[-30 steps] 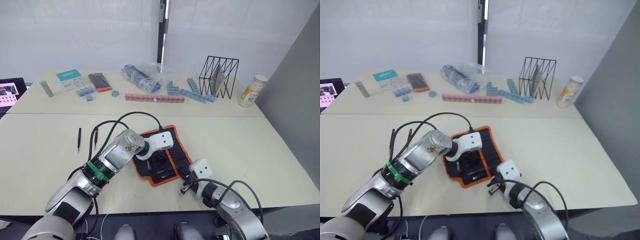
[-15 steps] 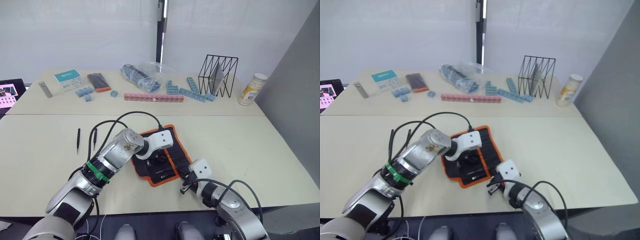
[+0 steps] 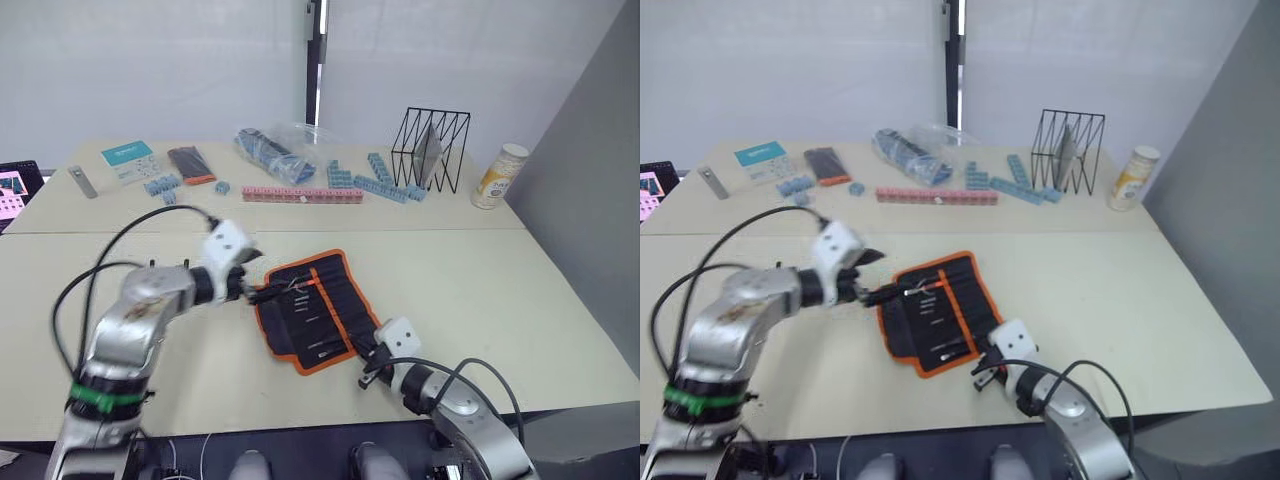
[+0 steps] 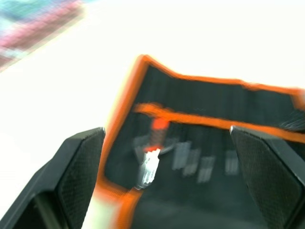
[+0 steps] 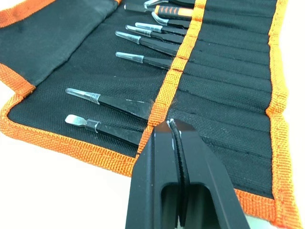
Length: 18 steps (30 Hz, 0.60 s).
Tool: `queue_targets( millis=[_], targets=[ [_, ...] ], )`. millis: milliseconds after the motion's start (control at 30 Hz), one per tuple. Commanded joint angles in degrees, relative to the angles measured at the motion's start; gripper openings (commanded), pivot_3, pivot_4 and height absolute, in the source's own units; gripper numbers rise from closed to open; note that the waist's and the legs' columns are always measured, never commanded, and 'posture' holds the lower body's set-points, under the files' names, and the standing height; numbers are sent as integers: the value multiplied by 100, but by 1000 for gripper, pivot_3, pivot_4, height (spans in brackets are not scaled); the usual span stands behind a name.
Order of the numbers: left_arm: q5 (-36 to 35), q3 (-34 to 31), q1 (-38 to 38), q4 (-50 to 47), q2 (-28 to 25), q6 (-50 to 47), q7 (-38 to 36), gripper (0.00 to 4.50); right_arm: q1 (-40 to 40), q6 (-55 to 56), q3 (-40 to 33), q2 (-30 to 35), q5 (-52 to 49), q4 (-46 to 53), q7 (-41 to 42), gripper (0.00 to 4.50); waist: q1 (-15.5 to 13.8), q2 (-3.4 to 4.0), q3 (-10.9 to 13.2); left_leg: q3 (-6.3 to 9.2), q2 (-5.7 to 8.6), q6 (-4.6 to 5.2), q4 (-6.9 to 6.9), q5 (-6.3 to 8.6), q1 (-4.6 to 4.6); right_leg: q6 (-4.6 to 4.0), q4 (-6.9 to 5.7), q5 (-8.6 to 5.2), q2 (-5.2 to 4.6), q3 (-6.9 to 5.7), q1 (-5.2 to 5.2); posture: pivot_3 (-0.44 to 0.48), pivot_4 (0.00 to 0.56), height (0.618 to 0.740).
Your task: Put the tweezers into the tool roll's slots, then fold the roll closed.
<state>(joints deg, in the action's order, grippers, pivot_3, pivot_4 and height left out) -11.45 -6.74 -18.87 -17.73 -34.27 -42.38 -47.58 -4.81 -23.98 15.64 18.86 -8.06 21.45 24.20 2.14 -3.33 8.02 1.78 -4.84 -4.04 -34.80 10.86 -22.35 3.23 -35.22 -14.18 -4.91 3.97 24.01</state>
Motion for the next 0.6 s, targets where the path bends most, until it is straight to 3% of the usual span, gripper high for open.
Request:
queue_targets(
  millis=[33,233,400,600],
  targets=[
    [-448,-1171,929,-796,252,-289,502,4475,-306,-638,83,228,156,-715,37,0,-5,5,6,0,0,1,1,2,0,0,1,0,0,0,-1,0,150,717],
    [-624,-2454,2866,-1686,1070,-192,1382,4475,-314,-616,123,279,153,-730,139,0,-75,-23,5,2,2,-38,-12,29,8,-1,22,-1,-7,-1,3,0,150,717],
    [-563,-2917,4075,-2319,1737,103,1999,4475,-347,-588,159,326,145,-726,195,0,-123,-36,0,-1,3,-61,-24,43,13,-3,25,-2,-14,-2,4,0,150,717],
    [-851,-3304,4760,-2607,2270,262,2428,4475,-319,-574,192,340,142,-752,235,0,-118,-40,-2,-4,4,-70,-35,49,12,-3,39,-4,-23,-4,4,0,150,717]
  ],
)
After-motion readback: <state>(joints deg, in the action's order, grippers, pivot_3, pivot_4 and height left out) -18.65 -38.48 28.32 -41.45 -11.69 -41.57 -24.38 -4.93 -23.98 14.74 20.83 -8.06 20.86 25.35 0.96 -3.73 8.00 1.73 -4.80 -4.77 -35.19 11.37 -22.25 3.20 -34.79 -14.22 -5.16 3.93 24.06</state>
